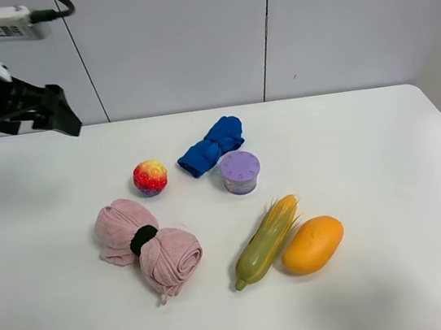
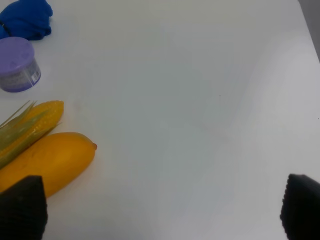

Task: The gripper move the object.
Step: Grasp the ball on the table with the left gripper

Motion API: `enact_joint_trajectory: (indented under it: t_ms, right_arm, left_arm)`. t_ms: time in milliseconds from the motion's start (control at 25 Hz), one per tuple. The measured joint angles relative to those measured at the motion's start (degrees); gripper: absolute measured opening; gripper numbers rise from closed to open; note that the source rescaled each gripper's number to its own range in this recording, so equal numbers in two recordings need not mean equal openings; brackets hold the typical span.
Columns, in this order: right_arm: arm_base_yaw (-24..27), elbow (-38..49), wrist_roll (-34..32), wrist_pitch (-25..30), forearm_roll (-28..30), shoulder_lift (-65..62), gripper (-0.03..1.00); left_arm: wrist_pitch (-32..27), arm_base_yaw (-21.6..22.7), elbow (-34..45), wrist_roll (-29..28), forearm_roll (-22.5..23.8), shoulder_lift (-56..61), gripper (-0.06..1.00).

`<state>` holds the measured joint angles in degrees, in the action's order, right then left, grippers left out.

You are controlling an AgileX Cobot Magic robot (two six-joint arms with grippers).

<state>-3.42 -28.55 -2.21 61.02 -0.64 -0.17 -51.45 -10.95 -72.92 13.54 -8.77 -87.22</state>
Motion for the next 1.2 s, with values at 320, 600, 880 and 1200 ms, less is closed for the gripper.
enact_joint_trajectory:
  t_ms: [320,600,880,1200]
  right_arm:
    - [0.00,0.00,0.00,0.00,0.00,0.00,1.00]
    - [0.00,0.00,0.00,0.00,0.00,0.00,1.00]
    - [0.00,0.00,0.00,0.00,0.00,0.00,1.00]
    - [0.00,0.00,0.00,0.00,0.00,0.00,1.00]
  left_arm:
    - [7.26,-5.60,0.00,0.00,0.18,-11.87,1.00]
    - [14.56,-9.11,0.00,1.26,0.12,-17.11,1.00]
    - [18.03,-9.19,0.00,2.03,0.06,-19.99,1.00]
    - [23.32,-9.19,0.00,2.99,0.06,-24.59,1.00]
